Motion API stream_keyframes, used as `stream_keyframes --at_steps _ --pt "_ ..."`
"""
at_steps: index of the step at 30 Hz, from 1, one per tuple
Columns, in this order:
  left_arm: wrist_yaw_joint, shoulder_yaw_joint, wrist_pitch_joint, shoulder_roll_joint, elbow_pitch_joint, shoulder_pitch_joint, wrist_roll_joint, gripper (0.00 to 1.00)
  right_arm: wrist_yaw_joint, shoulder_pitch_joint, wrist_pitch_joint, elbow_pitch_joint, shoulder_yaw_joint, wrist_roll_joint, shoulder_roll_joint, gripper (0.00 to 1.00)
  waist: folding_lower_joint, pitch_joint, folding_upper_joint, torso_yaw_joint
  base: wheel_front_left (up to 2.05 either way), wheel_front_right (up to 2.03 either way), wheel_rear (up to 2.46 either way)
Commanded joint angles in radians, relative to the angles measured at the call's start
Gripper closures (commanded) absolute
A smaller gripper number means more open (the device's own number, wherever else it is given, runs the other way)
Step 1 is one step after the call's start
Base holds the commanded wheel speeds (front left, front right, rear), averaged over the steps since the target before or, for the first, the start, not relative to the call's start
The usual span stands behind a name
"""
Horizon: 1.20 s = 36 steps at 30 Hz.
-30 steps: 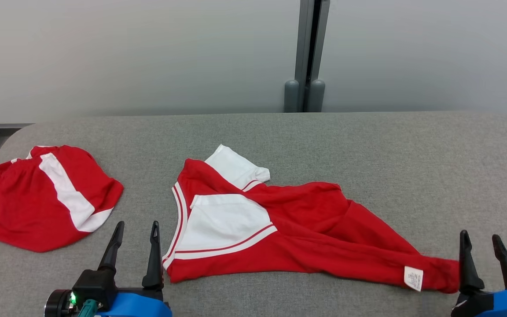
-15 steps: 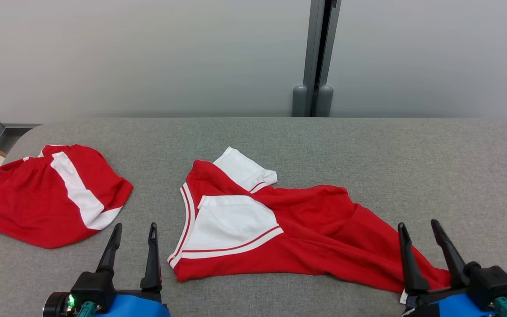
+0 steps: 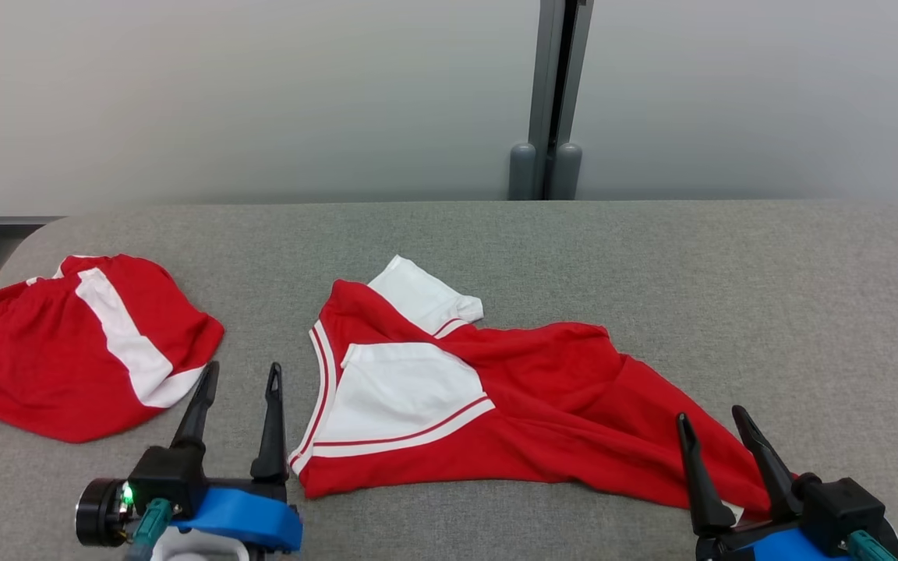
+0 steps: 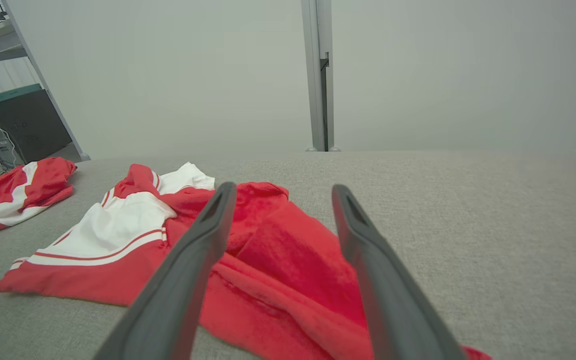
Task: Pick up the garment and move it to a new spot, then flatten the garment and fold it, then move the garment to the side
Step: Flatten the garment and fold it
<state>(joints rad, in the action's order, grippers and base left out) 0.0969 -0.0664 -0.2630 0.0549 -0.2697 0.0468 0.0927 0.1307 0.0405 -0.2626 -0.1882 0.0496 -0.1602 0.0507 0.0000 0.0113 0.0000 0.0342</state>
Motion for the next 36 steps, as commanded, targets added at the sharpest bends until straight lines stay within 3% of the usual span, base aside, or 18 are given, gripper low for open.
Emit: stream_keyframes --at_steps 1,19,27,36 --pt "0.004 -0.002 -0.003 0.004 -0.011 0.03 -0.006 0.0 0.0 -0.018 -0.003 -0.002 0.002 0.001 0.0 0.0 0.0 0.005 0.0 -0.004 0.0 0.0 0.0" --pt "0.036 -0.094 -0.003 0.044 -0.377 0.322 0.069 0.0 0.0 -0.093 -0.003 0.013 0.042 0.001 0.0 0.0 0.0 0.142 0.0 -0.086 0.0 0.0 0.0" --pt "0.033 -0.175 -0.003 0.049 -0.56 0.375 0.17 0.0 0.0 -0.114 -0.003 0.019 0.045 0.008 0.0 0.0 0.0 0.171 0.0 -0.097 0.0 0.0 0.0" --pt "0.033 -0.292 -0.001 0.059 -0.678 0.414 0.316 0.0 0.0 -0.127 -0.003 0.007 0.062 0.002 0.0 0.0 0.0 0.17 0.0 -0.113 0.0 0.0 0.0"
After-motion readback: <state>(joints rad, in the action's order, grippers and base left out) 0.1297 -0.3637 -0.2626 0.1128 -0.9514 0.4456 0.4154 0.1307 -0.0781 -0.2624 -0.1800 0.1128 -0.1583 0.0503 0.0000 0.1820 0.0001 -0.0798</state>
